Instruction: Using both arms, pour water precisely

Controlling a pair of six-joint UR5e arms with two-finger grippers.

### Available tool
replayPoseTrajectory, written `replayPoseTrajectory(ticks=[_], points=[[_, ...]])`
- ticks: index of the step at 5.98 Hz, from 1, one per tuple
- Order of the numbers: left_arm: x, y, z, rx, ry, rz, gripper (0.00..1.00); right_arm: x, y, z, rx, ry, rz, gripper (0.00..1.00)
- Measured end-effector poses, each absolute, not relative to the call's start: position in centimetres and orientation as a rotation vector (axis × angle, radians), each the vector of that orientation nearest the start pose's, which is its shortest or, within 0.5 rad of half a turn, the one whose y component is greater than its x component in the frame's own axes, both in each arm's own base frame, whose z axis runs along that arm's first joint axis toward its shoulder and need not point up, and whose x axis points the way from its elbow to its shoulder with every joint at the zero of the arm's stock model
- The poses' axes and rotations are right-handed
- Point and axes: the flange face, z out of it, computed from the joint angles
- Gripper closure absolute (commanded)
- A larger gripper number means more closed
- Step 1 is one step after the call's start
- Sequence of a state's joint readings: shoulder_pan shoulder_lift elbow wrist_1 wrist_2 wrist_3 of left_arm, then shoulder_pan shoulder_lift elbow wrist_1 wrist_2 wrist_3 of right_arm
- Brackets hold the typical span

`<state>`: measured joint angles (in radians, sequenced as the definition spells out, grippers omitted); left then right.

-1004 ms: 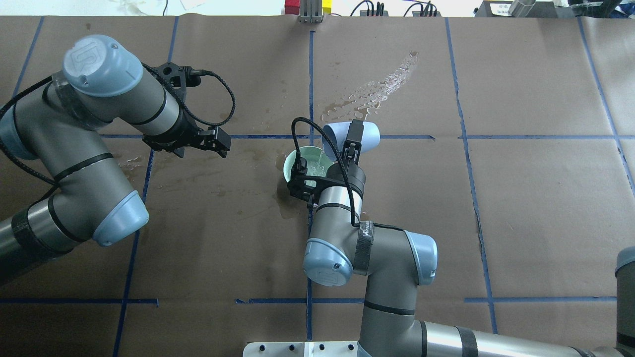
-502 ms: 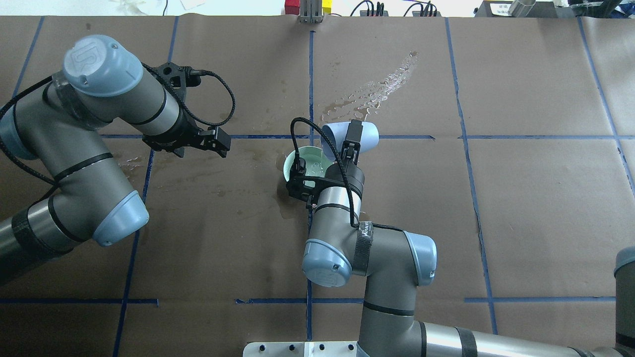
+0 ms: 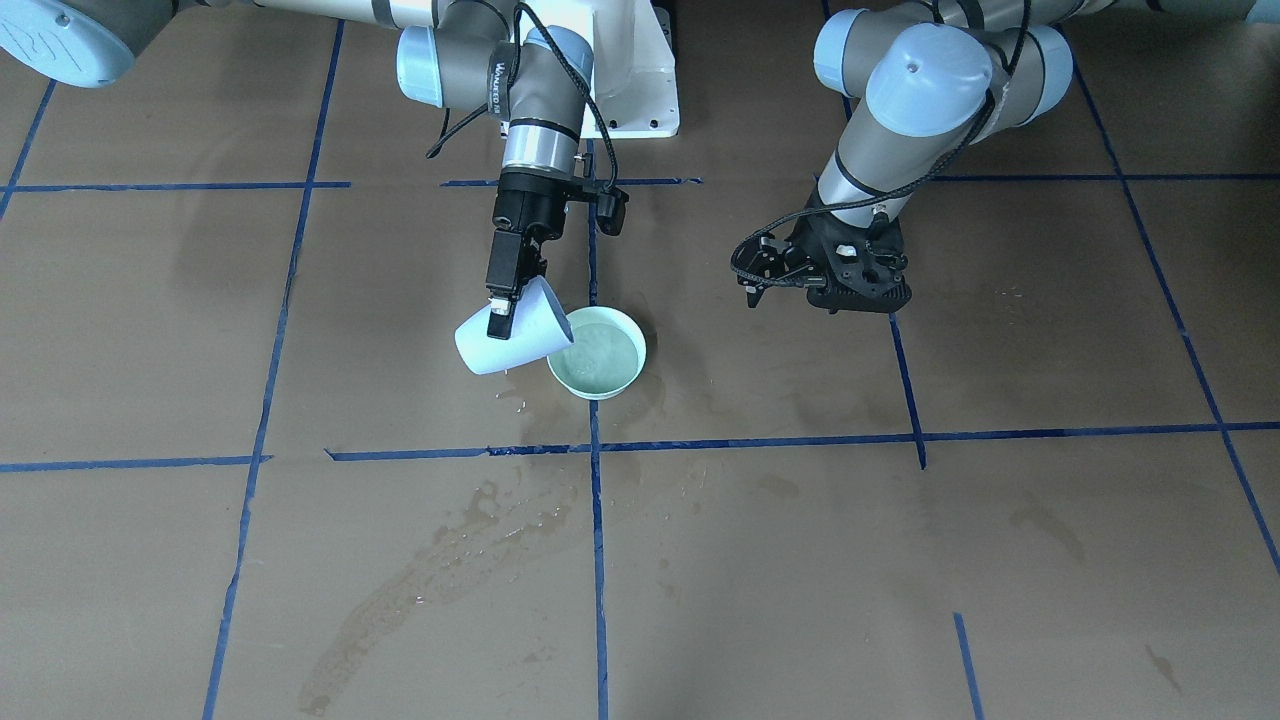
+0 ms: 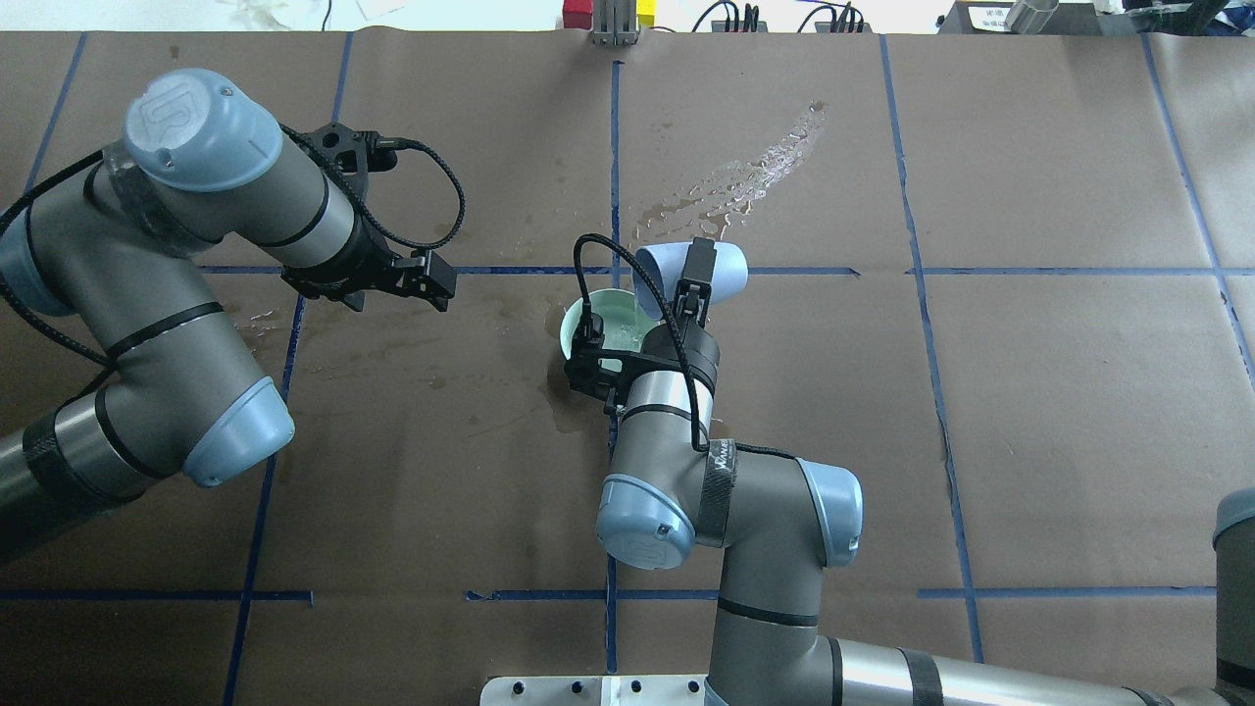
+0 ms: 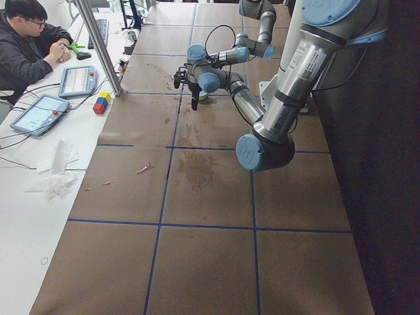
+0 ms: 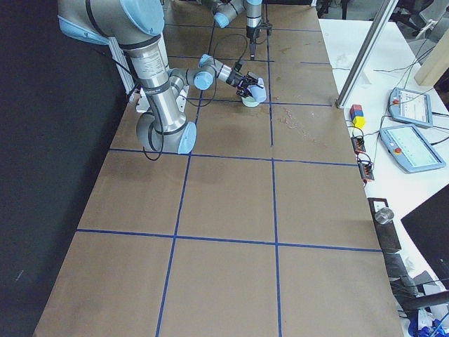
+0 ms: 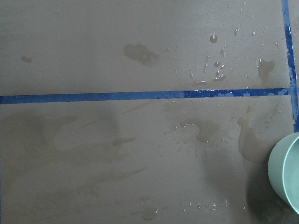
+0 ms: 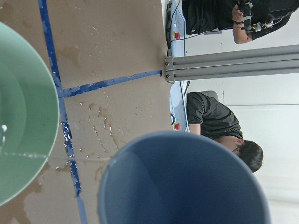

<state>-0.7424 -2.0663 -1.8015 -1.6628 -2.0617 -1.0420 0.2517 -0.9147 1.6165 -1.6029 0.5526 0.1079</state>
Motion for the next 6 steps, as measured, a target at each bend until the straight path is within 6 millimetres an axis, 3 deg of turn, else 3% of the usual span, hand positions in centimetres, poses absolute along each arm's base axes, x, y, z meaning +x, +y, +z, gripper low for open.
replayPoseTrajectory(ticks=[2, 4, 6], points=[[40.4, -48.8, 26.3, 0.103, 0.918, 0.002, 0.00, -58.9, -37.9, 22.0, 1.133, 0.329, -0.716, 1.00], [40.4, -48.8, 26.2, 0.104, 0.919, 0.003, 0.00, -57.3, -38.5, 20.2, 1.152, 0.278, -0.673, 1.00], [40.4, -48.8, 26.1, 0.105, 0.921, 0.004, 0.00, -55.9, -39.8, 19.5, 1.170, 0.119, -0.572, 1.00]])
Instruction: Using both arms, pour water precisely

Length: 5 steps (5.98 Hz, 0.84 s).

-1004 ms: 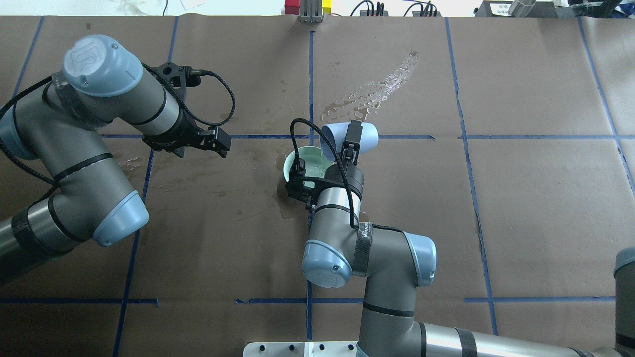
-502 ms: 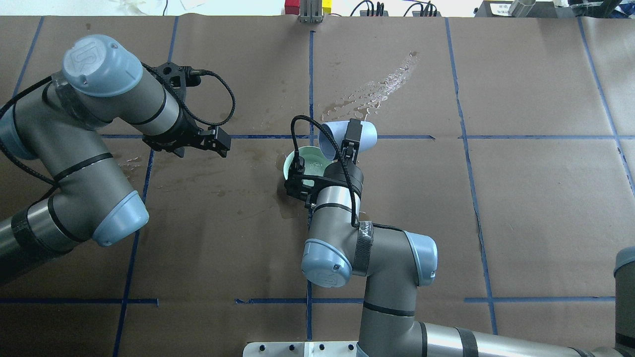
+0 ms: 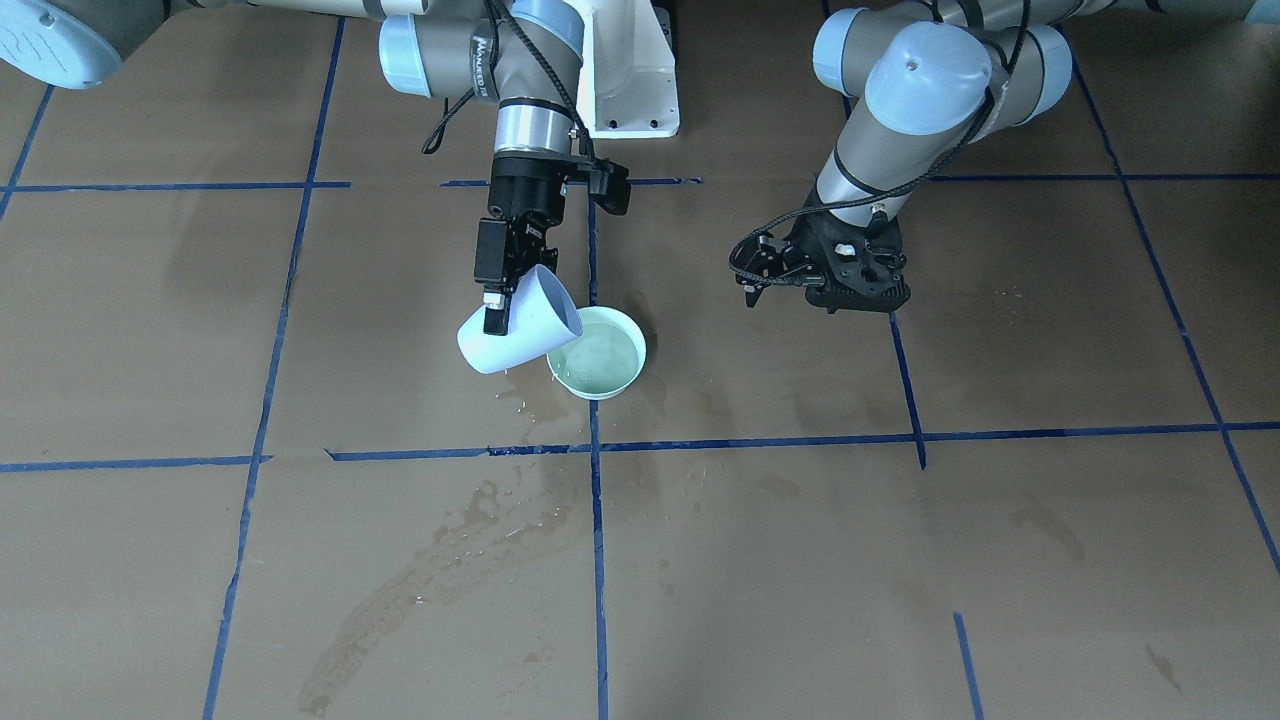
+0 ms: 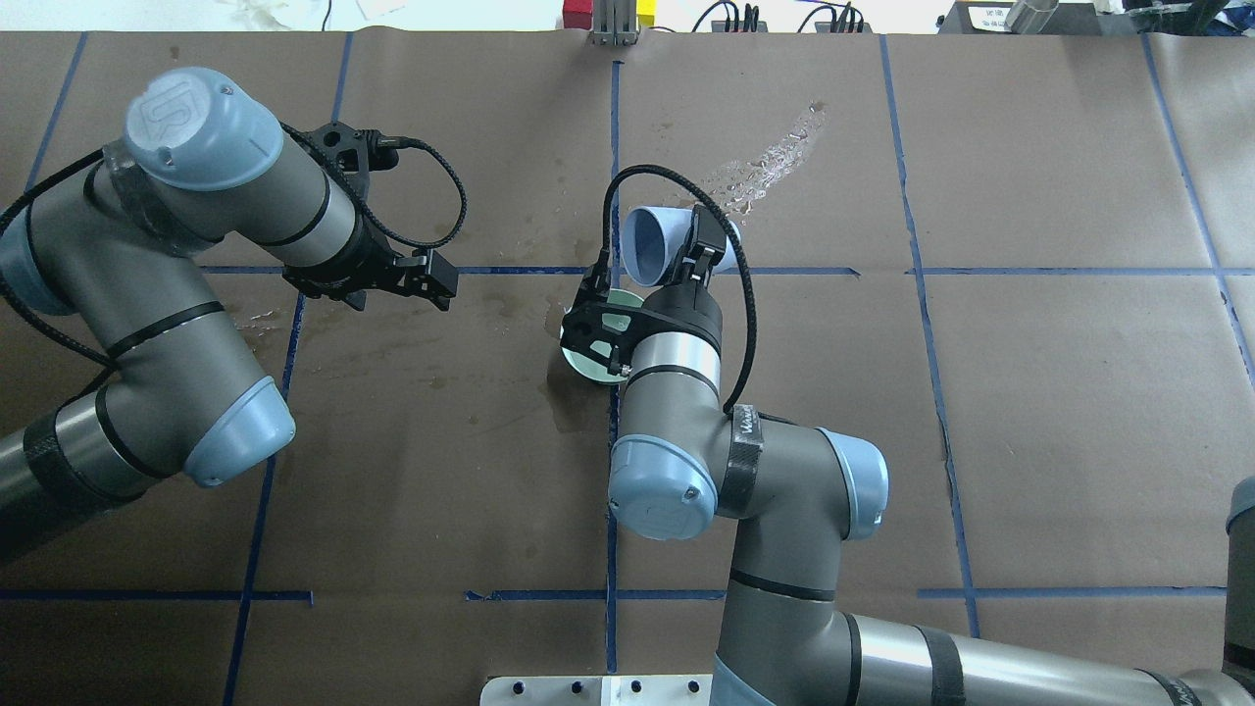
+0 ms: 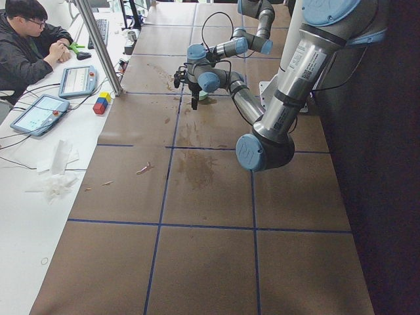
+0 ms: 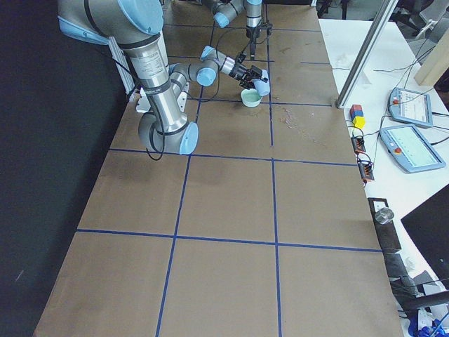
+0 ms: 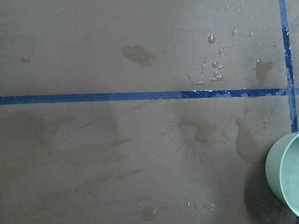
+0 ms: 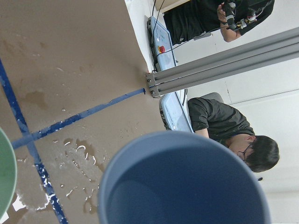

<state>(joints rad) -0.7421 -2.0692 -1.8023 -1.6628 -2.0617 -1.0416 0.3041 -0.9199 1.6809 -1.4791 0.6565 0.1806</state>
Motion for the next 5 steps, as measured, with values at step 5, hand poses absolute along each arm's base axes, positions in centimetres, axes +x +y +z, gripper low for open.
replayPoseTrajectory(ticks=[5], points=[[40.5, -48.8, 26.1, 0.105, 0.921, 0.004, 0.00, -47.6, -42.9, 20.3, 1.008, -0.381, -0.176, 1.00]])
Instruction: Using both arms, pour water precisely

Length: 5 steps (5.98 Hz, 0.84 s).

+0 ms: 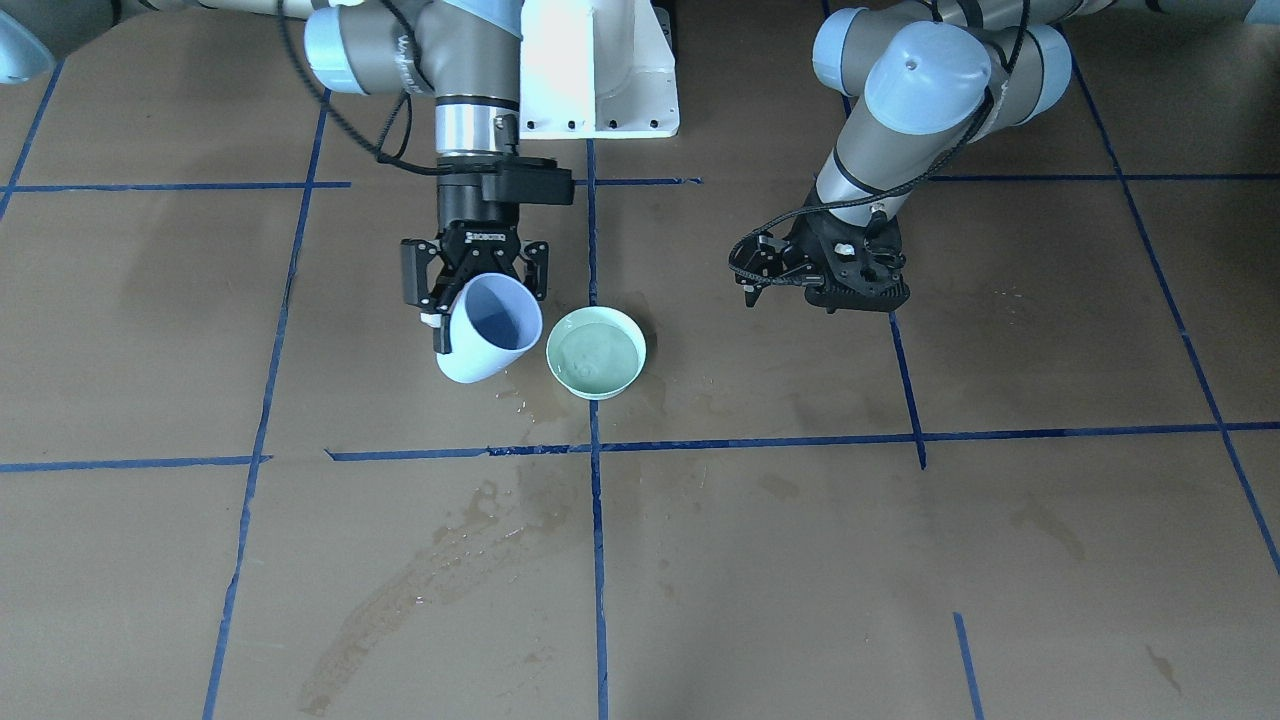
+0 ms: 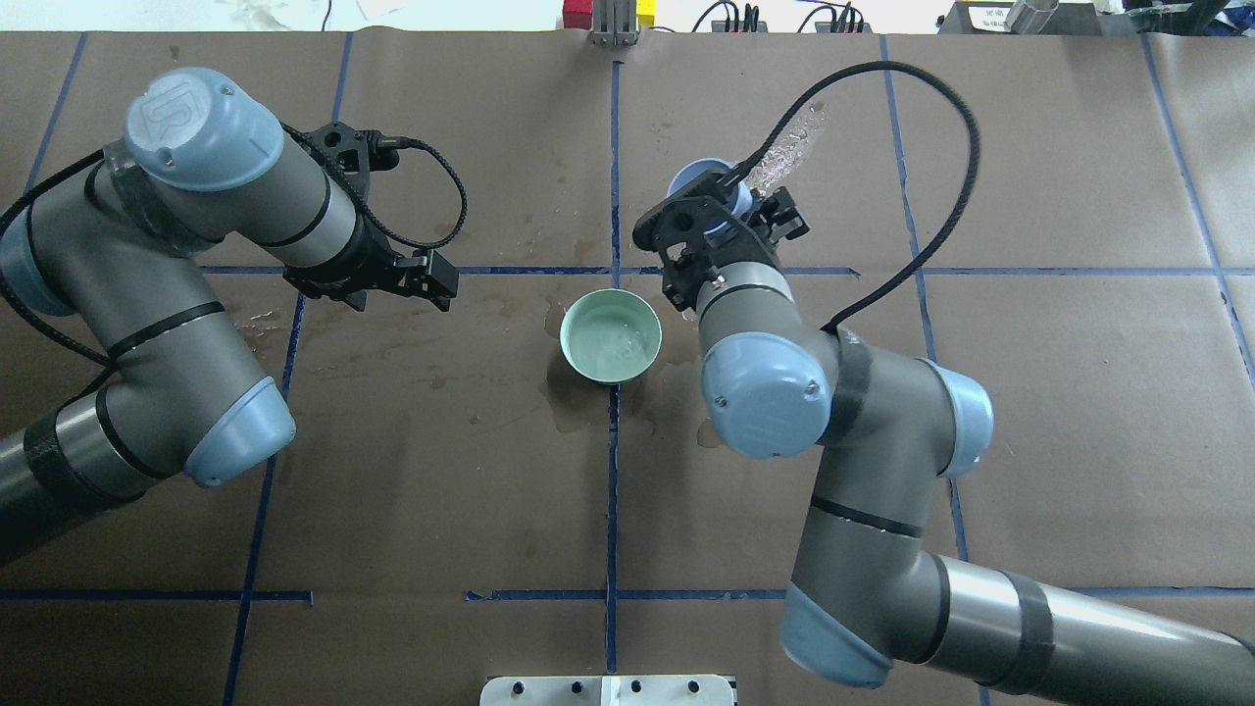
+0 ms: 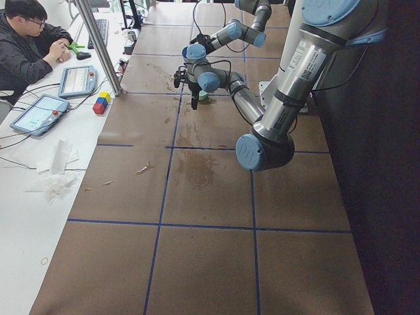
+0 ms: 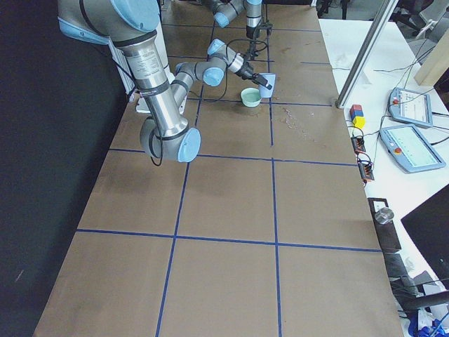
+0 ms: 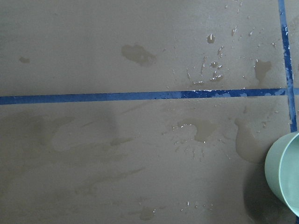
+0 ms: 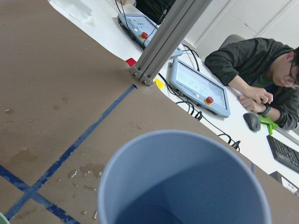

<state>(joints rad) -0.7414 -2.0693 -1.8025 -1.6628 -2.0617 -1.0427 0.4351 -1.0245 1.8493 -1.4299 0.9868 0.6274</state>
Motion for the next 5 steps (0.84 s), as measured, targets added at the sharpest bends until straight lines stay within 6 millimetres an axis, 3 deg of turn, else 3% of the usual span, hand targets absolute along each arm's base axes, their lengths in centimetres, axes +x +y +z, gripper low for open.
replayPoseTrajectory(ticks=[3, 4, 5], points=[[40.5, -48.8, 26.0, 0.102, 0.922, -0.005, 0.00, -36.9, -45.2, 25.1, 0.778, -0.603, 0.065, 1.00], [40.5, -48.8, 25.9, 0.101, 0.923, -0.008, 0.00, -34.0, -45.3, 28.7, 0.765, -0.618, 0.094, 1.00], [40.5, -48.8, 25.8, 0.101, 0.925, -0.009, 0.00, -31.2, -44.9, 33.6, 0.790, -0.631, 0.109, 1.00]])
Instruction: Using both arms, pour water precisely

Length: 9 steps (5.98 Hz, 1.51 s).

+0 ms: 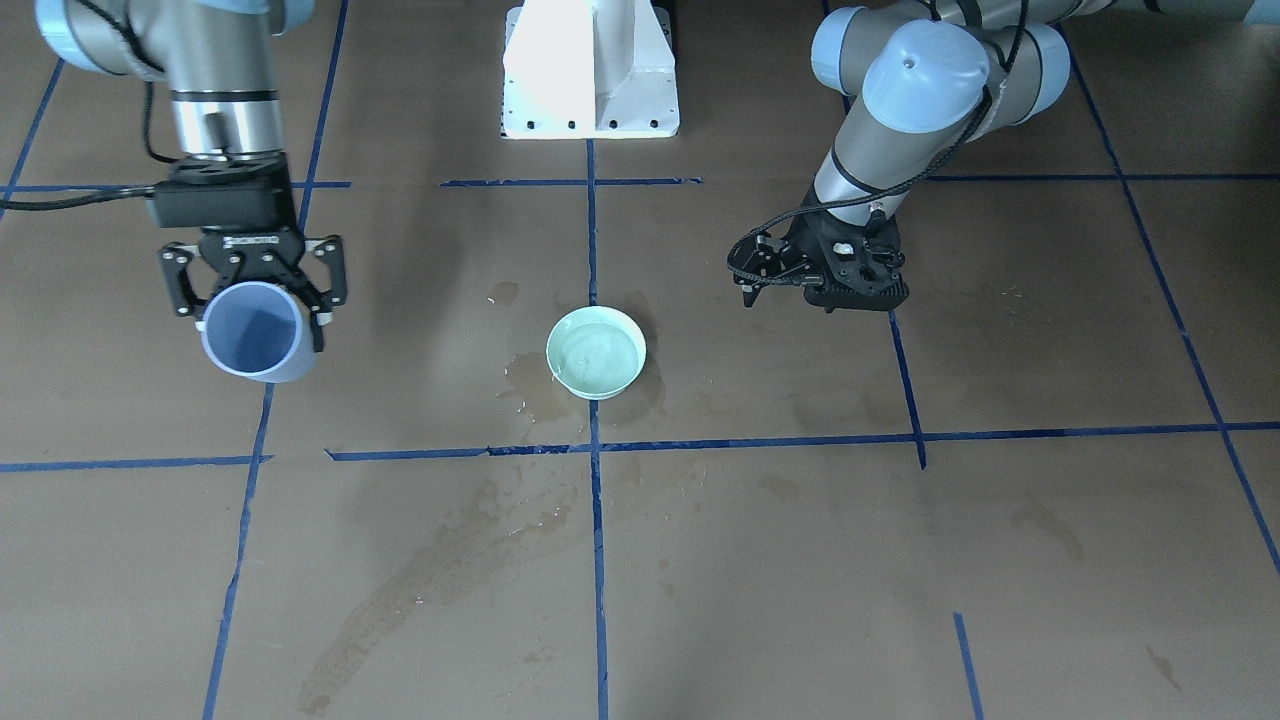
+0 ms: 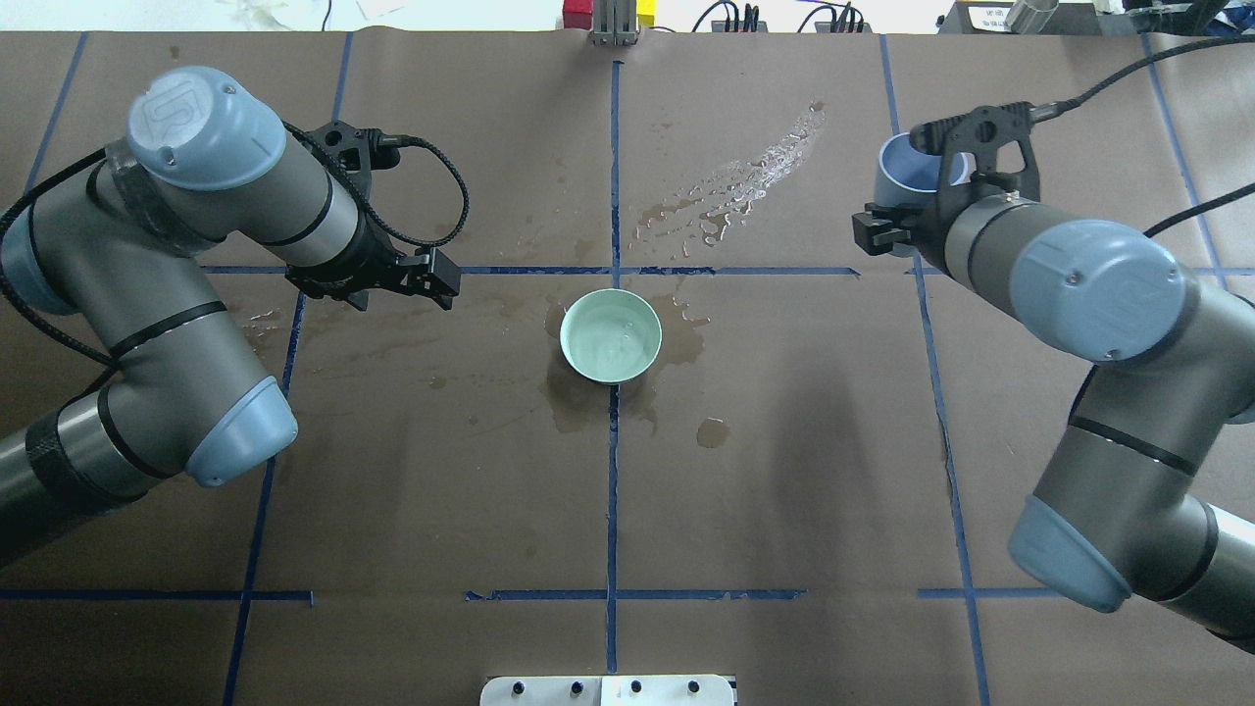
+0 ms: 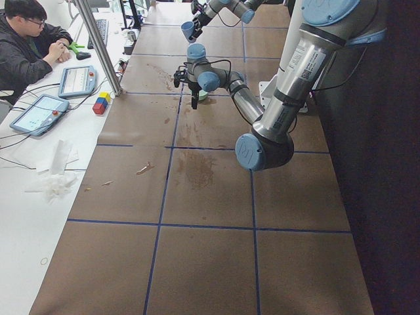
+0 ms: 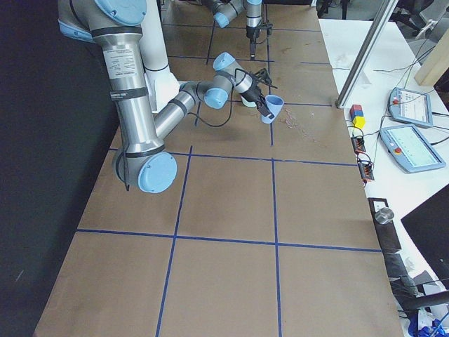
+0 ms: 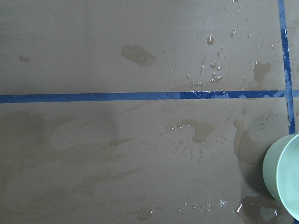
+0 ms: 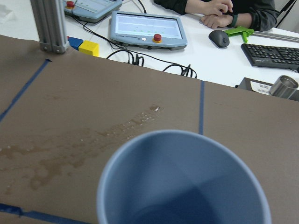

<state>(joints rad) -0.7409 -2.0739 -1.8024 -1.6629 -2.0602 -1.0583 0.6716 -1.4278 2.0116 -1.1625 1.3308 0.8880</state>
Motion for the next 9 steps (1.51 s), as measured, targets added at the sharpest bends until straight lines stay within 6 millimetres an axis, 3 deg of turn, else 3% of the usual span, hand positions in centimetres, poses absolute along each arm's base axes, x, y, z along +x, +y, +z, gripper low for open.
replayPoseTrajectory(ticks=[2, 5, 7, 9], points=[[40.5, -48.8, 25.7, 0.100, 0.926, -0.015, 0.00, -27.7, -44.0, 43.0, 0.867, -0.621, 0.145, 1.00], [40.5, -48.8, 25.4, 0.099, 0.930, -0.021, 0.00, -26.0, -43.1, 54.8, 0.922, -0.642, 0.182, 1.00], [40.4, -48.7, 25.2, 0.101, 0.933, -0.026, 0.00, -25.0, -42.3, 59.0, 0.916, -0.642, 0.196, 0.97], [40.4, -48.6, 25.1, 0.101, 0.934, -0.027, 0.00, -24.2, -41.7, 61.2, 0.897, -0.633, 0.212, 0.90]])
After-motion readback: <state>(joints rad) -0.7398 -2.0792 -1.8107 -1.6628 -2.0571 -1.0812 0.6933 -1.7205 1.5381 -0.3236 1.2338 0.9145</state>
